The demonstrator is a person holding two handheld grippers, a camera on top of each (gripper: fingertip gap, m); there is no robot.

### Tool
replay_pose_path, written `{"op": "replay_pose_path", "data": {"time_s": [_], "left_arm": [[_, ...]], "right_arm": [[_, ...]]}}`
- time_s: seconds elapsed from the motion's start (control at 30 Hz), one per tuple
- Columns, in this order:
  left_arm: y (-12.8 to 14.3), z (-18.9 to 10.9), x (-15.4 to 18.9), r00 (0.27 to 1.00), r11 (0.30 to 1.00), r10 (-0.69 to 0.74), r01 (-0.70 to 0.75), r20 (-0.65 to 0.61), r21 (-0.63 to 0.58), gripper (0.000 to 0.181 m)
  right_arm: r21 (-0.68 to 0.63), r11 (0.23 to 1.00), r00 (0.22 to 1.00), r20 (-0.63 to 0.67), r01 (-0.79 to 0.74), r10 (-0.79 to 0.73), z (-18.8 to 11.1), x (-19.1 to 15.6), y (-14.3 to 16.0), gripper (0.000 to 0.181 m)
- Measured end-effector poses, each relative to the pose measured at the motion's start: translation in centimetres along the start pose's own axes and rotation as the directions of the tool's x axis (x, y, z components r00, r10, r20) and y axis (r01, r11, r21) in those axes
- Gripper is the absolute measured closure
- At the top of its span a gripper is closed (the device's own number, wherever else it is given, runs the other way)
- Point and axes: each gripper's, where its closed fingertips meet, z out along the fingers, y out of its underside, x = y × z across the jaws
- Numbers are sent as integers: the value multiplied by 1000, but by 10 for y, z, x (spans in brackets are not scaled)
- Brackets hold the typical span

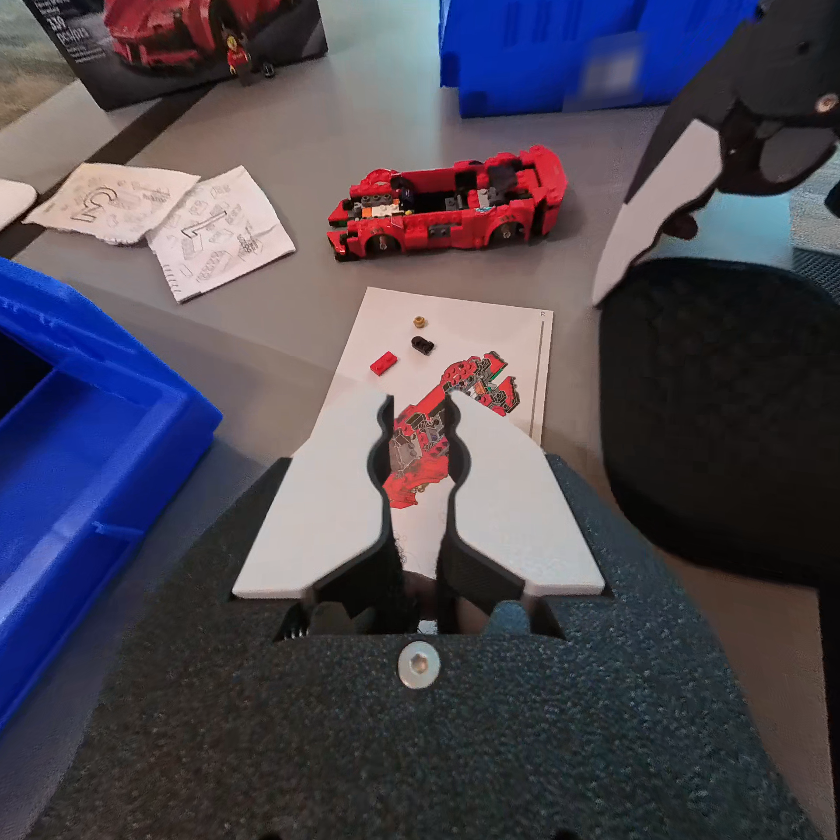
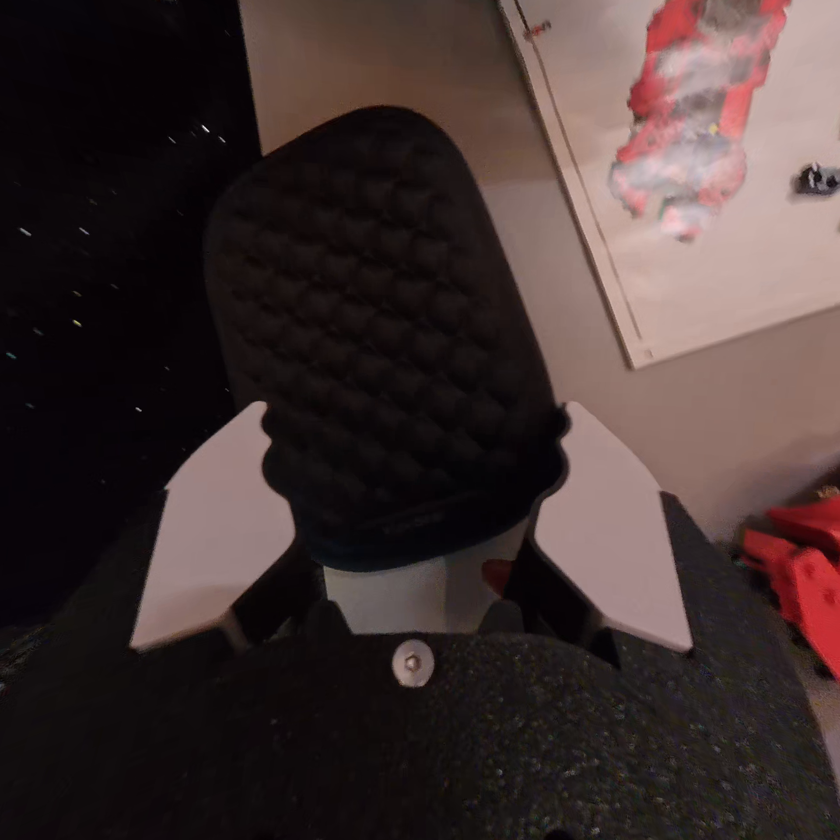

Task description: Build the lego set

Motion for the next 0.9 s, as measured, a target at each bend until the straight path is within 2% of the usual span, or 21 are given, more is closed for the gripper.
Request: {"op": "replay_pose_path", "data": {"time_s": [0.03, 0.1, 0.17, 0.23, 0.3, 0.33, 0.37, 0.5, 0.6, 0.8, 0.83, 0.9], "left_arm": [[2, 1, 0, 1000, 1000, -3, 3, -1, 0, 161], [6, 3, 0, 1000, 1000, -5, 5, 2, -6, 162], [12, 2, 0, 1000, 1000, -6, 6, 3, -20, 164], [17, 0, 2, 1000, 999, -22, 22, -2, -37, 168], [26, -1, 8, 999, 996, -31, 28, -38, -79, 174], [31, -1, 11, 998, 994, -29, 24, -50, -110, 176], [37, -2, 13, 998, 989, -22, 13, -61, -150, 177], [66, -9, 9, 998, 942, 12, -30, -55, -336, 180], [68, -12, 12, 995, 937, -23, -13, -99, -349, 181], [76, -25, 8, 994, 914, -39, -7, -104, -406, 181], [77, -26, 6, 995, 911, -31, -9, -90, -413, 181], [76, -26, 4, 997, 910, -16, -16, -74, -414, 180]], "right_arm": [[6, 1000, 1000, 29, 5, -5, 1, -4, -4, 72], [52, 999, 998, 66, 2, -6, -1, -3, -15, 72], [218, 975, 999, 20, -35, 31, -14, 16, -43, 81], [360, 928, 989, -74, -97, 132, -26, 46, -64, 122], [389, 914, 963, -184, -114, 198, -24, 72, -68, 164], [377, 919, 945, -247, -112, 216, -20, 82, -66, 178], [342, 932, 926, -302, -116, 226, -16, 90, -62, 181], [132, 981, 892, -413, -140, 183, 6, 107, -36, 180], [144, 974, 920, -327, -177, 216, 11, 97, -40, 181], [156, 974, 940, -277, -161, 200, 21, 81, -49, 181], [162, 974, 953, -235, -157, 193, 20, 76, -49, 170], [256, 950, 948, -214, -179, 236, -1, 79, -53, 149]]}}
